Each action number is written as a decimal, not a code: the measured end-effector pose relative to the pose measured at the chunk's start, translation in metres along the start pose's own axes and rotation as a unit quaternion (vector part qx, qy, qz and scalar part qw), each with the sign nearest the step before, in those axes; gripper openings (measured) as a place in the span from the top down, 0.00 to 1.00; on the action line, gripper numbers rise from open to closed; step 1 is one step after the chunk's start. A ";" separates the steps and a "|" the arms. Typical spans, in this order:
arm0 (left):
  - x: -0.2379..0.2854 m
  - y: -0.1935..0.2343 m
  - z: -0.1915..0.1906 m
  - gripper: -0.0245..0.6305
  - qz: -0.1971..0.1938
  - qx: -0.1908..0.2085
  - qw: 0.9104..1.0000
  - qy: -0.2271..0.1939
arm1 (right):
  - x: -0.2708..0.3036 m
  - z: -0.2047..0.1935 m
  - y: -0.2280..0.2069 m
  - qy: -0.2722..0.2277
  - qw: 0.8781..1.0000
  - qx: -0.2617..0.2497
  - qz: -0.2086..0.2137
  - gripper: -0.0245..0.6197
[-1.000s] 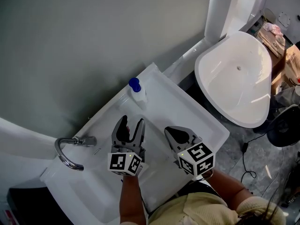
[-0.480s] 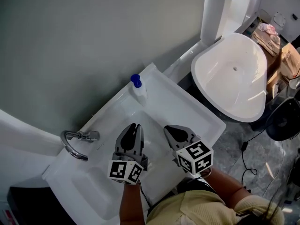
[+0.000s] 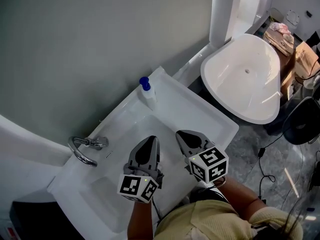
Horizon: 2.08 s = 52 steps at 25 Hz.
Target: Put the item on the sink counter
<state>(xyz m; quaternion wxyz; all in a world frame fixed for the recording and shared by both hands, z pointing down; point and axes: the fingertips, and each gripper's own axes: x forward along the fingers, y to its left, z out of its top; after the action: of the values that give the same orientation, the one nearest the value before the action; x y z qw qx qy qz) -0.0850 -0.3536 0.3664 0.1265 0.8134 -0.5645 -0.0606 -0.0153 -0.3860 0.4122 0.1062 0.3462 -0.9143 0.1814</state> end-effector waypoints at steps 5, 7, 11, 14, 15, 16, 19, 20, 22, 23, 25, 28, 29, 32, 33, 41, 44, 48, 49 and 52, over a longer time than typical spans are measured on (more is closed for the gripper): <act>-0.017 -0.001 -0.006 0.89 0.006 -0.019 1.000 0.015 | -0.007 0.003 0.006 -0.006 1.000 0.000 -0.007 0.93; -0.024 -0.001 -0.007 0.89 0.012 -0.019 1.000 0.020 | -0.010 0.003 0.008 -0.007 1.000 -0.001 -0.010 0.93; -0.036 -0.001 -0.008 0.89 0.025 -0.013 0.999 0.028 | -0.016 0.003 0.010 -0.013 1.000 -0.006 -0.017 0.93; -0.044 -0.003 -0.010 0.90 0.033 -0.008 0.999 0.035 | -0.021 0.004 0.011 -0.017 1.000 -0.007 -0.021 0.93; -0.046 -0.003 -0.011 0.91 0.035 -0.007 0.999 0.037 | -0.023 0.004 0.012 -0.017 1.000 -0.008 -0.022 0.93; -0.048 -0.003 -0.012 0.91 0.037 -0.006 0.998 0.040 | -0.024 0.004 0.013 -0.018 1.000 -0.009 -0.023 0.93; -0.053 -0.004 -0.014 0.91 0.042 0.000 0.998 0.048 | -0.028 0.004 0.016 -0.019 0.999 -0.013 -0.026 0.93; -0.055 -0.005 -0.015 0.91 0.044 0.003 0.998 0.051 | -0.030 0.005 0.018 -0.020 0.999 -0.013 -0.027 0.93; -0.059 -0.005 -0.016 0.91 0.048 0.009 0.997 0.057 | -0.033 0.005 0.021 -0.021 0.999 -0.014 -0.027 0.93; -0.061 -0.006 -0.016 0.91 0.050 0.012 0.997 0.060 | -0.035 0.005 0.022 -0.022 0.999 -0.015 -0.028 0.93; -0.064 -0.005 -0.018 0.91 0.053 0.012 0.997 0.064 | -0.037 0.004 0.024 -0.022 0.999 -0.016 -0.030 0.93; -0.068 -0.006 -0.018 0.91 0.055 0.012 0.996 0.067 | -0.042 0.004 0.025 -0.022 0.999 -0.017 -0.036 0.93; -0.070 -0.006 -0.019 0.91 0.056 0.012 0.996 0.069 | -0.044 0.004 0.025 -0.023 0.999 -0.019 -0.037 0.93; -0.074 -0.006 -0.021 0.91 0.056 0.012 0.996 0.074 | -0.047 0.002 0.027 -0.024 0.999 -0.022 -0.040 0.93; -0.075 -0.006 -0.021 0.91 0.056 0.013 0.996 0.074 | -0.048 0.002 0.028 -0.023 0.999 -0.019 -0.038 0.93; -0.085 -0.004 -0.027 0.91 0.065 0.028 0.994 0.085 | -0.054 -0.008 0.036 -0.013 1.000 0.001 -0.028 0.93; -0.087 -0.003 -0.029 0.91 0.066 0.026 0.994 0.088 | -0.055 -0.010 0.038 -0.010 1.000 0.014 -0.020 0.93; -0.089 -0.004 -0.034 0.91 0.066 0.024 0.993 0.092 | -0.057 -0.016 0.035 -0.003 1.000 0.017 -0.025 0.93; -0.090 -0.004 -0.035 0.91 0.067 0.024 0.993 0.094 | -0.057 -0.018 0.034 -0.002 0.999 0.021 -0.025 0.93; -0.092 -0.004 -0.039 0.91 0.067 0.022 0.993 0.098 | -0.058 -0.023 0.032 0.003 0.999 0.028 -0.027 0.93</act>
<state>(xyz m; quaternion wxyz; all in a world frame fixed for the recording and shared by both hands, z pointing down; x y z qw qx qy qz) -0.1049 -0.2614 0.3984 0.1670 0.7784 -0.6038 0.0405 0.0076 -0.3196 0.4060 0.1036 0.3727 -0.8990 0.2053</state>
